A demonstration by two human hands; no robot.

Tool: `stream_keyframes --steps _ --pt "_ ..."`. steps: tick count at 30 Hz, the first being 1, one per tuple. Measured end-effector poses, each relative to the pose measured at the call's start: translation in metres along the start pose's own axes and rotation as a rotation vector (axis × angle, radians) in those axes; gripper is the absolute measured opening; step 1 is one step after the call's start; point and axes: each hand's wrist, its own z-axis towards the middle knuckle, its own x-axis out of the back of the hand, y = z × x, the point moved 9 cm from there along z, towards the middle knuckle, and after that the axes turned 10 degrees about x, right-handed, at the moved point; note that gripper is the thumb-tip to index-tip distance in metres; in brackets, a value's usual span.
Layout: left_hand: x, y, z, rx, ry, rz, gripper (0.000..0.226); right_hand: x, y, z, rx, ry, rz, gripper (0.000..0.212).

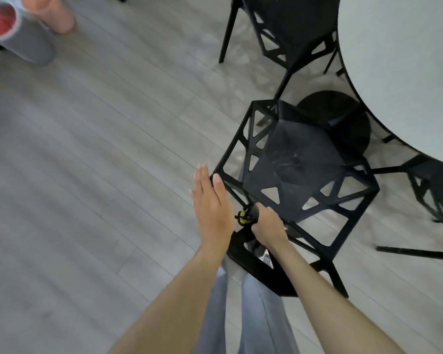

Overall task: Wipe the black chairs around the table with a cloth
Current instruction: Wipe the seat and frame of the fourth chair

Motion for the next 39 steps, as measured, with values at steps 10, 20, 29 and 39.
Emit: stream_keyframes --steps 10,20,29,39 --pt "0.005 0.005 -0.007 0.01 0.012 -0.009 0.059 0.018 0.002 -0.009 0.192 -0.056 0.013 0.016" --pt "0.006 0.002 -0.01 0.018 0.036 -0.034 0.062 0.018 0.014 -0.01 0.173 -0.083 0.283 0.019" --pt "0.006 -0.002 -0.011 0.088 -0.009 -0.244 0.062 0.025 -0.052 -0.067 0.38 -0.186 0.746 0.023" --pt "0.003 -0.009 -0.004 0.084 0.007 -0.14 0.061 0.017 -0.093 0.064 0.428 0.179 0.463 0.025"
